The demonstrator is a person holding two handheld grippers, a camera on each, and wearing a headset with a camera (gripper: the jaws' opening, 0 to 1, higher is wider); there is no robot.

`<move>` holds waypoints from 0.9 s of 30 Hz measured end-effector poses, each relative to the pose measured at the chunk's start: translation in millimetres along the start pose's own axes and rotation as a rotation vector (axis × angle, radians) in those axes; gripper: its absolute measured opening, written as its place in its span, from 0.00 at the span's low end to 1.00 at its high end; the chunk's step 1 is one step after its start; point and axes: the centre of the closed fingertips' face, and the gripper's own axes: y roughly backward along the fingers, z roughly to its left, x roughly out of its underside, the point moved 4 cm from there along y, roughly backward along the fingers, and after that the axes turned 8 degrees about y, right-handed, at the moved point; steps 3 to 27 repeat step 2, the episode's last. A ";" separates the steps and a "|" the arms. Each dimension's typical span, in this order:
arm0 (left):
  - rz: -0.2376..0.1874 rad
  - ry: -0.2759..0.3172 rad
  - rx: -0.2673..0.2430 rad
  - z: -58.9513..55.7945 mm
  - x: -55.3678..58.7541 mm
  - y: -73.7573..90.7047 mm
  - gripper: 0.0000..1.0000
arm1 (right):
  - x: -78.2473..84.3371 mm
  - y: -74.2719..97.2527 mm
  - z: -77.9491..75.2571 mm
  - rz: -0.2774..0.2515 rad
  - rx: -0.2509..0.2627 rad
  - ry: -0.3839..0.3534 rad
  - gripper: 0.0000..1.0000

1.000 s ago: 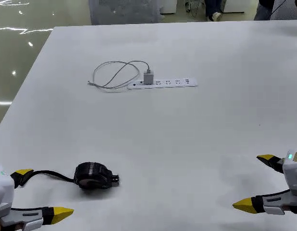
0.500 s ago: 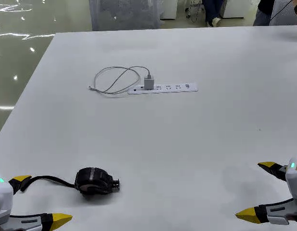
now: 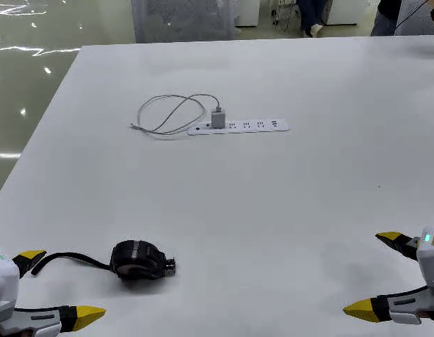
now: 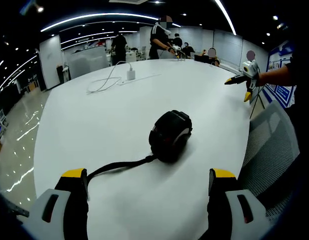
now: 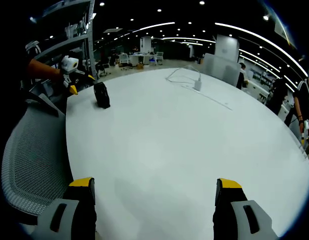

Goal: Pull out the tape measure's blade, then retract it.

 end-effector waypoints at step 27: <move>0.002 -0.002 -0.003 0.6 0.9 0.4 0.99 | -0.2 -0.4 0.0 0.002 -0.002 0.003 0.99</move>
